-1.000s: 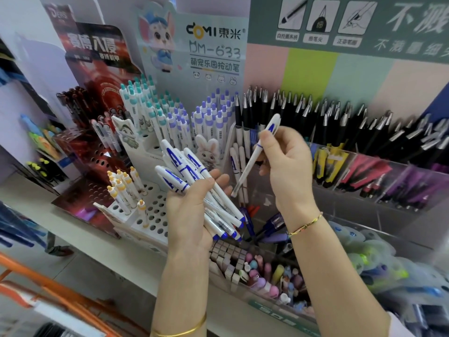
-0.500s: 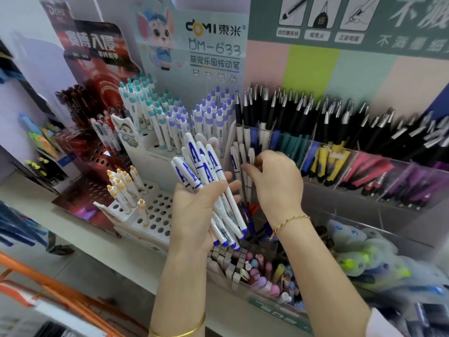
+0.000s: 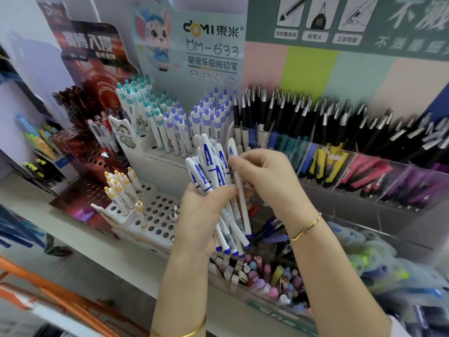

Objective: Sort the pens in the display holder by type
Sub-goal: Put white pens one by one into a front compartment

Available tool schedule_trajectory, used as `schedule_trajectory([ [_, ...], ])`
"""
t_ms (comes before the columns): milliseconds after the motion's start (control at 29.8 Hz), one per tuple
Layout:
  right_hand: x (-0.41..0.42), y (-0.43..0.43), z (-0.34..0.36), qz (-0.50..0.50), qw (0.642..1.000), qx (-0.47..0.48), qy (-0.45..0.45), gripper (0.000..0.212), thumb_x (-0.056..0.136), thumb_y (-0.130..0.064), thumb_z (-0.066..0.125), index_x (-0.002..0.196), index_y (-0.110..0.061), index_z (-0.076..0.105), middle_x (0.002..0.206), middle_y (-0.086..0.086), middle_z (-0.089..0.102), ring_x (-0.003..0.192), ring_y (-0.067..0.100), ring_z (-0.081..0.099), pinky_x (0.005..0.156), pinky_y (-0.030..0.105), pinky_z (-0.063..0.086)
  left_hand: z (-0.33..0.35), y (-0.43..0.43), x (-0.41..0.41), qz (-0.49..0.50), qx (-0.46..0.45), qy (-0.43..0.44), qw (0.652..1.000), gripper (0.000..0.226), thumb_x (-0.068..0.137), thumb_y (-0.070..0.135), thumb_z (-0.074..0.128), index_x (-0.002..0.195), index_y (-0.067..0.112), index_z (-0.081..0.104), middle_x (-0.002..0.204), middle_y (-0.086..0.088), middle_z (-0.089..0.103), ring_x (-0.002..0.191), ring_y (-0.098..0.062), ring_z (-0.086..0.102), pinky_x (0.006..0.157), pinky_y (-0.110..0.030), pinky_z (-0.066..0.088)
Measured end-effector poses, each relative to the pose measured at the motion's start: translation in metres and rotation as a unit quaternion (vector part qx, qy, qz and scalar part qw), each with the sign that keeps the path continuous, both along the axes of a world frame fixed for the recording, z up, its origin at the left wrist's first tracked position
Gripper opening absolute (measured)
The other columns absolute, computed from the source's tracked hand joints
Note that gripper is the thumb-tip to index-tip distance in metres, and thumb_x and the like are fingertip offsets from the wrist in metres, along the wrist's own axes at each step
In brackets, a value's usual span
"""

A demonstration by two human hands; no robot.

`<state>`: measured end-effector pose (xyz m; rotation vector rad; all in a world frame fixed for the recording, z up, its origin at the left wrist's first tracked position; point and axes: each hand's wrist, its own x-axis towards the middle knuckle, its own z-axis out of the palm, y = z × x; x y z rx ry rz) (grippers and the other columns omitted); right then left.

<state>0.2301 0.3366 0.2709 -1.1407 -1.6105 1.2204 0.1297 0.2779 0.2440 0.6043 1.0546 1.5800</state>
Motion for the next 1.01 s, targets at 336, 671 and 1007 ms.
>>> schedule_trajectory([
  [336, -0.002, 0.015, -0.001, -0.207, 0.936, 0.283, 0.009, 0.008, 0.093, -0.022, 0.058, 0.090, -0.017, 0.064, 0.077, -0.005, 0.061, 0.071, 0.011, 0.058, 0.064, 0.026, 0.049, -0.006, 0.000, -0.014, 0.076, -0.019, -0.011, 0.997, 0.038, 0.086, -0.008, 0.058, 0.122, 0.002, 0.048, 0.089, -0.012, 0.065, 0.062, -0.014, 0.070, 0.054, -0.026, 0.055],
  [671, -0.017, 0.011, -0.033, -0.136, 0.909, 0.241, -0.311, 0.024, 0.087, -0.031, 0.064, 0.085, -0.013, 0.049, 0.086, 0.005, 0.062, 0.082, 0.025, 0.060, 0.062, 0.032, 0.043, -0.007, 0.000, -0.014, 0.051, -0.018, 0.007, 0.999, 0.035, 0.086, -0.006, 0.060, 0.119, -0.002, 0.051, 0.081, -0.008, 0.067, 0.069, -0.018, 0.071, 0.057, -0.029, 0.056],
  [1007, -0.009, 0.004, -0.021, -0.075, 0.978, 0.148, -0.127, 0.022, 0.091, -0.030, 0.058, 0.083, -0.011, 0.067, 0.072, -0.004, 0.064, 0.068, 0.007, 0.059, 0.059, 0.016, 0.048, -0.016, 0.001, -0.016, 0.015, -0.030, 0.054, 0.998, 0.040, 0.083, -0.001, 0.065, 0.122, 0.005, 0.055, 0.101, -0.014, 0.070, 0.091, -0.028, 0.071, 0.076, -0.039, 0.057],
])
